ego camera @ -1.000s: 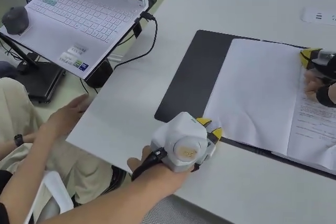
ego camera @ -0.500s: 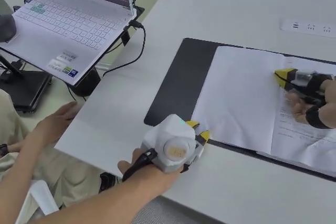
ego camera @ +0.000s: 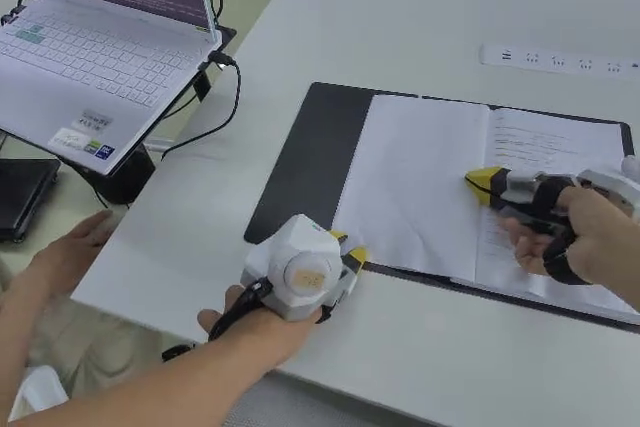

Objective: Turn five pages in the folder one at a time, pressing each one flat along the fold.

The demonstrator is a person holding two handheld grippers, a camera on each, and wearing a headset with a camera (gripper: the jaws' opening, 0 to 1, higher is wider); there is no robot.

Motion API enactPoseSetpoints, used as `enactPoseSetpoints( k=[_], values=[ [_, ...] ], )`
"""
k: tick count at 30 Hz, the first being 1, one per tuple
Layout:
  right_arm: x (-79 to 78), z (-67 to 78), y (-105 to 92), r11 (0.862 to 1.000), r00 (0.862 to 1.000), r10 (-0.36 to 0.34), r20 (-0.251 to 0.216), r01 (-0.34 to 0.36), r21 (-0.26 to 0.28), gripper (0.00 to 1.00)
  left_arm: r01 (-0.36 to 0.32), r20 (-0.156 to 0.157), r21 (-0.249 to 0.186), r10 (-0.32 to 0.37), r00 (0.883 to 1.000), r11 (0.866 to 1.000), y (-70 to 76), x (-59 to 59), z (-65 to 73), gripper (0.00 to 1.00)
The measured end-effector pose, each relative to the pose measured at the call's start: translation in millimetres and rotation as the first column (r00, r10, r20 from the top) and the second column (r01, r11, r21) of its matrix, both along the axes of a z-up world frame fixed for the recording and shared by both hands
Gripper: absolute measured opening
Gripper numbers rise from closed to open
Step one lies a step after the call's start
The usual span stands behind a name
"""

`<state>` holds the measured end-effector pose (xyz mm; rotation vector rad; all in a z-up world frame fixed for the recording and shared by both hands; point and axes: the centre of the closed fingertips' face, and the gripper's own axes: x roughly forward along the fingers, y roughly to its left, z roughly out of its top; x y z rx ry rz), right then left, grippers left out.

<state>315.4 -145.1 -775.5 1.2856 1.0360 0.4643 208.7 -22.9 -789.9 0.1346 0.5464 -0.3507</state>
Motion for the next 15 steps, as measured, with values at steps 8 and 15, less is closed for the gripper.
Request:
enactPoseSetpoints(
  k=[8,15],
  values=[
    [-37.5,-2.3,-0.1,1.0,1.0,0.019,-0.006,-0.019,0.012,0.0,0.004,0.0,0.005,-0.004,1.0,1.0,-0.7,-0.8,1.0,0.14],
    [-54.2,-9.0,-2.1,0.999,0.999,0.038,-0.008,-0.038,0.006,0.0,0.006,0.002,0.007,-0.006,1.0,1.0,-1.1,-1.6,2.1,0.14]
  ],
)
